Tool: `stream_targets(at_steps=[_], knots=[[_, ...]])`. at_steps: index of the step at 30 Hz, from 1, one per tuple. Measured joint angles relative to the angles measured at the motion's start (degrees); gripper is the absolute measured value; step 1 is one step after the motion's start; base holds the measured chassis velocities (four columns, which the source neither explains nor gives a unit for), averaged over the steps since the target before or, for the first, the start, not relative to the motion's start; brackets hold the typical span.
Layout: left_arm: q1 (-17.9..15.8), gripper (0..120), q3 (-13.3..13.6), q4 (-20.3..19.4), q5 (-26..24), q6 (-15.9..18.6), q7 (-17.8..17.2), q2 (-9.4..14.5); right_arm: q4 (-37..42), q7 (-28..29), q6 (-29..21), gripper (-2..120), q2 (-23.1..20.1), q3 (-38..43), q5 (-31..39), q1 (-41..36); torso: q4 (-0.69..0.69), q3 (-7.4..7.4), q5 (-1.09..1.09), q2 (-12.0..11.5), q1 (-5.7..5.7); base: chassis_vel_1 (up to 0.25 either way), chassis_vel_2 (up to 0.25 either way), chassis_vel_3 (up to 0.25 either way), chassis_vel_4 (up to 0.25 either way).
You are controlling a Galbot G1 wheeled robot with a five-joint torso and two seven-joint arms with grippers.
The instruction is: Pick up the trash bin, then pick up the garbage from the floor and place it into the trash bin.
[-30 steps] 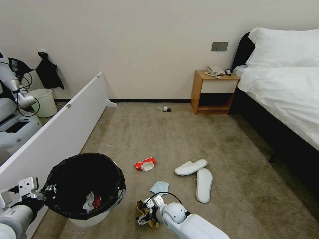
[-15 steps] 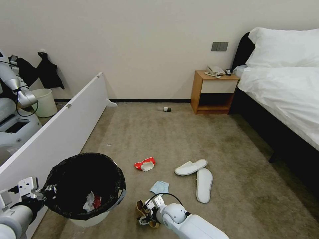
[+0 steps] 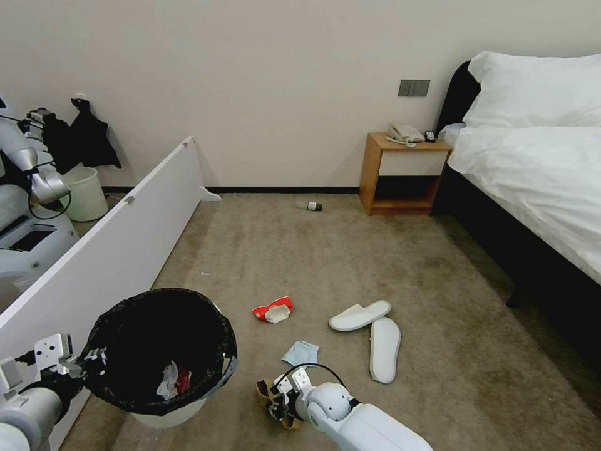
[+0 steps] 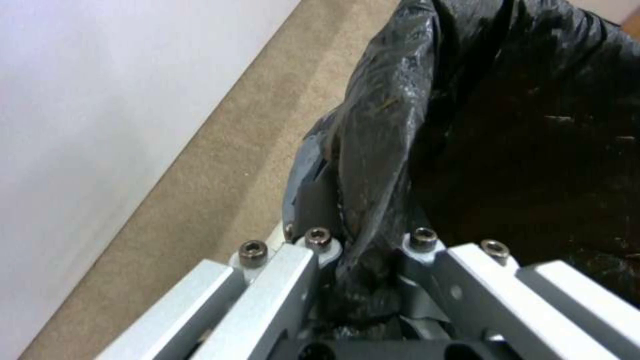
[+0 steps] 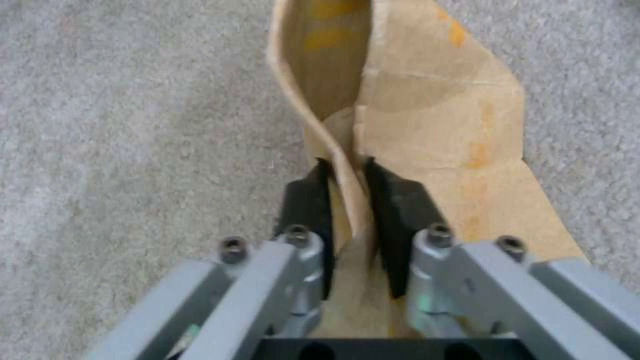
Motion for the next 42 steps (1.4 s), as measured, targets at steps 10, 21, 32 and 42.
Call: stream_targets(at_steps=[10, 21, 32, 42], knots=[[-0.38, 4, 0.25, 0.27, 0.01, 0.00, 0.01, 0.15, 0.26, -0.16, -0.09, 0, -0.14, -0.34, 0.24, 0.18, 0.00, 0.00, 0.00, 0.00, 0.00, 0.000, 0.000, 0.000, 0.000], [-0.16, 4, 0.28, 0.43, 0.02, 0.00, 0.06, 0.05, 7.83, -0.41, 2.23, 0, -2.32, 1.66, 0.64, -0.46, 0.00, 0.00, 0.00, 0.00, 0.00, 0.000, 0.000, 0.000, 0.000], [1.07, 4, 1.54, -0.02, -2.13, 0.00, -0.01, 2.02, 24.85, -1.03, 8.57, 0, -6.70, 14.65, 2.32, -4.59, -0.02, 0.00, 0.01, 0.00, 0.00, 0.000, 0.000, 0.000, 0.000], [0.20, 4, 3.44, 1.39, -1.67, 0.00, -0.03, 3.40, 37.71, -2.14, 13.33, 0, -7.60, 18.90, 3.00, -1.80, -0.01, 0.00, 0.00, 0.00, 0.00, 0.000, 0.000, 0.000, 0.000]])
